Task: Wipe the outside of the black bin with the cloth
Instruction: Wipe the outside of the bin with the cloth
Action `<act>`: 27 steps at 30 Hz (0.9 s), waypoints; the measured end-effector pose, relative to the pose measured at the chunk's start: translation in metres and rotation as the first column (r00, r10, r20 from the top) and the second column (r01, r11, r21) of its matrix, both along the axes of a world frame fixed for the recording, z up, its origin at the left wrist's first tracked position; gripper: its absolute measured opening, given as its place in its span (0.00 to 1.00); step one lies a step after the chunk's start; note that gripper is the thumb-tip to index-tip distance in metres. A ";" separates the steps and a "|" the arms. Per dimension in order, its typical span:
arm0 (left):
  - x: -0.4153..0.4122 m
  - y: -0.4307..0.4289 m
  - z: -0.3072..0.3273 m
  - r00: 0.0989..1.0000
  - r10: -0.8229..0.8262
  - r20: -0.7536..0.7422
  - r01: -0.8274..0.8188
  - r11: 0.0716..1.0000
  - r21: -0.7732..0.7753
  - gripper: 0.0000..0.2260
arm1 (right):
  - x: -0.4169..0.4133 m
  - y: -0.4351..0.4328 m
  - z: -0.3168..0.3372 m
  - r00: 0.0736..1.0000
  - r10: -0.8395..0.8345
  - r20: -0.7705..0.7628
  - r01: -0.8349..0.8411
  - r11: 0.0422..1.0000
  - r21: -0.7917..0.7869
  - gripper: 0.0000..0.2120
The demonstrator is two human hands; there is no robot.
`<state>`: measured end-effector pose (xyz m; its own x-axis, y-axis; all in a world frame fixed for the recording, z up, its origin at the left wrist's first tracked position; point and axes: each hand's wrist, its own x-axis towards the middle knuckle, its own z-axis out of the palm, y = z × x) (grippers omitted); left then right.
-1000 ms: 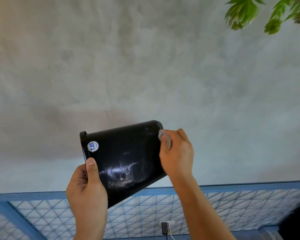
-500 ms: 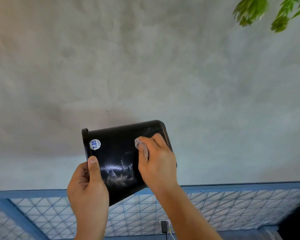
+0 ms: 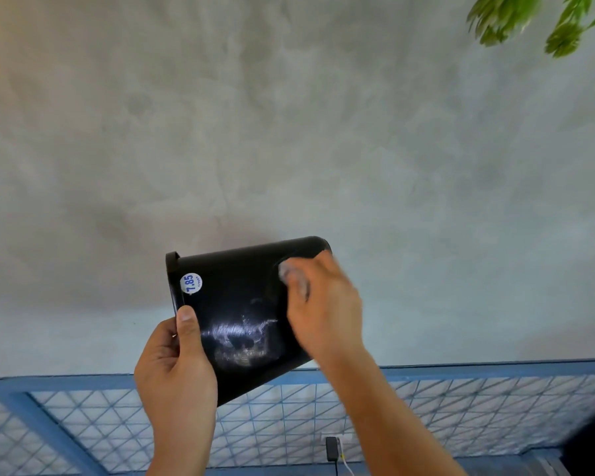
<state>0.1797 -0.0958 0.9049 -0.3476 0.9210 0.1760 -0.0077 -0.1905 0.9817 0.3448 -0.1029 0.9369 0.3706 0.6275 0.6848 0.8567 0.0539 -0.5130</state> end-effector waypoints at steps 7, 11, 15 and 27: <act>0.007 -0.009 0.002 0.998 0.000 -0.065 0.002 0.999 0.035 0.17 | 0.018 0.016 0.016 0.995 -0.097 0.029 0.097 0.995 0.011 0.08; 0.002 -0.001 -0.004 0.998 0.043 -0.045 -0.042 0.999 0.021 0.17 | -0.046 -0.010 -0.002 0.965 0.192 0.177 -0.191 0.981 -0.020 0.10; 0.000 -0.001 -0.001 0.996 0.040 -0.075 -0.039 0.999 0.014 0.16 | -0.001 -0.003 -0.002 0.999 0.024 0.047 -0.026 0.999 0.029 0.08; 0.003 -0.007 0.006 0.989 0.036 -0.145 -0.029 0.999 0.046 0.16 | -0.040 -0.015 -0.007 0.963 0.217 0.160 -0.221 0.975 0.008 0.10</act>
<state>0.1825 -0.1032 0.9106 -0.3448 0.9000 0.2666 0.1422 -0.2307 0.9626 0.3052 -0.1177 0.9297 0.1120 0.6630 0.7402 0.8923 0.2607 -0.3686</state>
